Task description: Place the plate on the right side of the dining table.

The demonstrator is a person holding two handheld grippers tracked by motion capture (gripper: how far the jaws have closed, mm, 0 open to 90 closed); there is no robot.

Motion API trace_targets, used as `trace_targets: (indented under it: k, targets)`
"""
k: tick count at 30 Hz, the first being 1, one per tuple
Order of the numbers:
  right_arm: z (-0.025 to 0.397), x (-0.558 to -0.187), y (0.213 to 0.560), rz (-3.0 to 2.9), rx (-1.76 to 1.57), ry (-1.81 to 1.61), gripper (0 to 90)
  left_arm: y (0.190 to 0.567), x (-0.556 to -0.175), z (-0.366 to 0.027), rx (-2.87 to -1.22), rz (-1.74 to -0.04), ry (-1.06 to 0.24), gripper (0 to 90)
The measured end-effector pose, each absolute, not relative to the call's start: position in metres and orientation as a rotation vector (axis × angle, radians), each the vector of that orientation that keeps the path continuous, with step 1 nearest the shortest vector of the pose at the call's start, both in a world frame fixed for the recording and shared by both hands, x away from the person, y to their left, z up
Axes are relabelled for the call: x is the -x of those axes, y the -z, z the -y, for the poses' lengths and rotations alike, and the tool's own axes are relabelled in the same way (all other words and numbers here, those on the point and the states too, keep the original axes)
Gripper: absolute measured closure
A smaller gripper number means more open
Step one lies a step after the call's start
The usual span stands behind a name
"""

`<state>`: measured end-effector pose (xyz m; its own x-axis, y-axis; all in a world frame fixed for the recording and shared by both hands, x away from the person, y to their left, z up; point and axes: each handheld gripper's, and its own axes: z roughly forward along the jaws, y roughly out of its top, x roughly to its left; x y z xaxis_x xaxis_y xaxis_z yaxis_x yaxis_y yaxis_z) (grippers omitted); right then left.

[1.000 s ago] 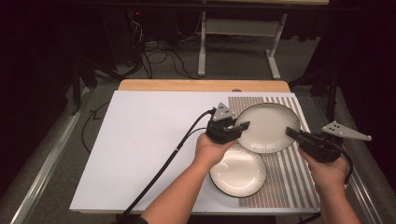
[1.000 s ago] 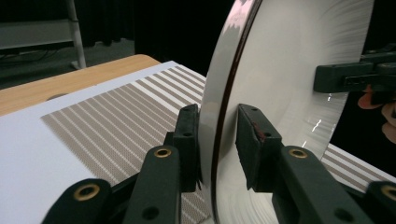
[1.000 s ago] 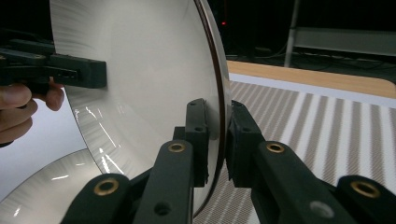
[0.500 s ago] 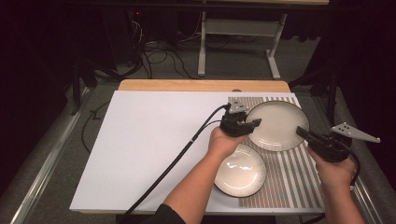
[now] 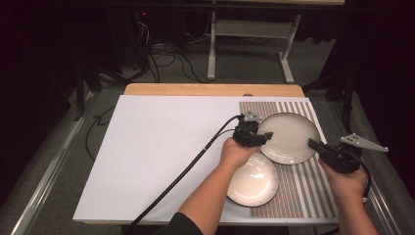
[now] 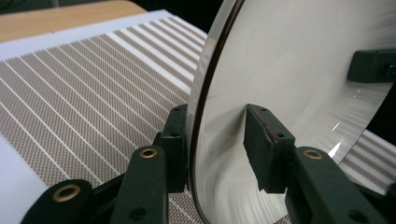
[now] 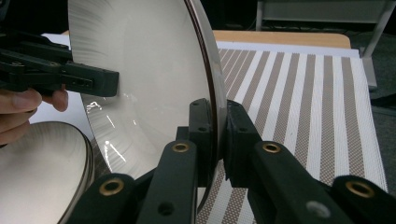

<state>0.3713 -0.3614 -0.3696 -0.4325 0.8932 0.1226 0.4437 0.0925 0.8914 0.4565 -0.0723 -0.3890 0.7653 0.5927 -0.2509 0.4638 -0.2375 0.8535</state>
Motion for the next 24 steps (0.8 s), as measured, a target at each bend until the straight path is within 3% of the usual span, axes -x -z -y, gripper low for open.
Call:
trace_targets:
  k: [24]
  targets:
    - [0.365,-0.366,0.382,-1.947,-1.36,-1.268,85.3,0.398,-0.451,0.083,-1.973,-0.833,-0.164,58.9]
